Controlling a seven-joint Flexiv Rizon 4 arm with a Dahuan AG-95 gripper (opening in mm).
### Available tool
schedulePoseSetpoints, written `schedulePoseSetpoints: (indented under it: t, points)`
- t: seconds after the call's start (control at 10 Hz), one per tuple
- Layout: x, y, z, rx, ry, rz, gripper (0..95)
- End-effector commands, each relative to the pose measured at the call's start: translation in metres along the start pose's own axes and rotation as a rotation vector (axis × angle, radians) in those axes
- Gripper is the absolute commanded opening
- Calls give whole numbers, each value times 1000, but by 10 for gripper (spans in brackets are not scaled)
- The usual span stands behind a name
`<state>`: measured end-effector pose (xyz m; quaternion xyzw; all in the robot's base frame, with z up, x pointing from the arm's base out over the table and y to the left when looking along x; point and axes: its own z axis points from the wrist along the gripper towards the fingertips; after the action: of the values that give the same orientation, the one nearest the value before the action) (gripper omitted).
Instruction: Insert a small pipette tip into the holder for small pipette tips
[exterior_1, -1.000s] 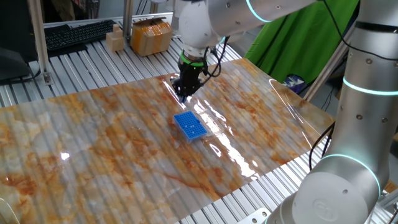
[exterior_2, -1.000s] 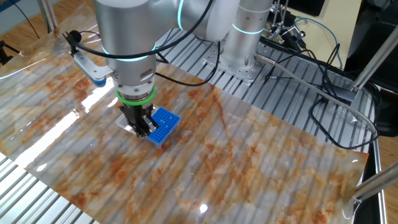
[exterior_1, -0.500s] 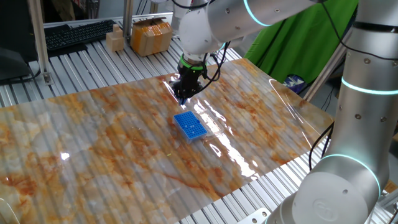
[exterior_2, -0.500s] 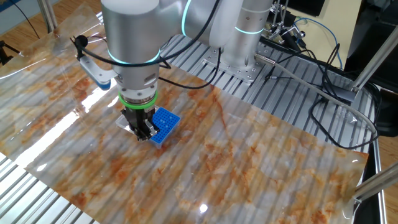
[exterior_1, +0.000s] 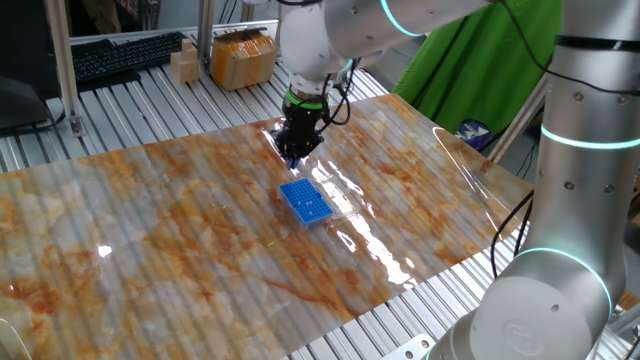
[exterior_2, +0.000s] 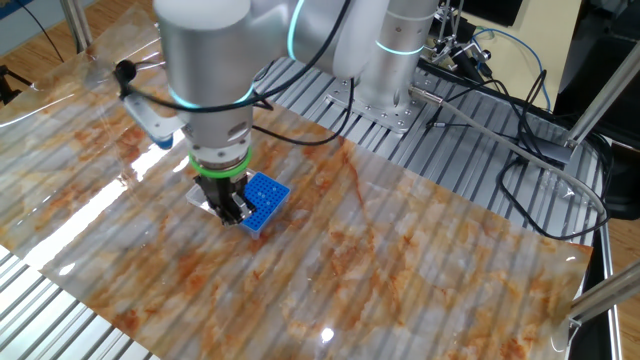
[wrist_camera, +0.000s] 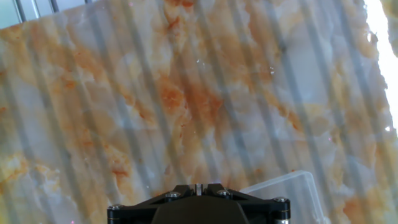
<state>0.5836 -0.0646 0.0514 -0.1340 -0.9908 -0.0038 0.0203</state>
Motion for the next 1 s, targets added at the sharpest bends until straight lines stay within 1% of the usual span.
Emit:
schedulePoseSetpoints:
  t: [0.1, 0.6, 0.7, 0.8, 0.9, 1.0]
  points:
    - [4, -1, -2, 1, 3, 9, 0]
    - [4, -1, -2, 3, 34, 31, 0]
    - [4, -1, -2, 6, 44, 34, 0]
    - [4, -1, -2, 11, 68, 36, 0]
    - [4, -1, -2, -7, 89, 48, 0]
    - [4, -1, -2, -10, 93, 48, 0]
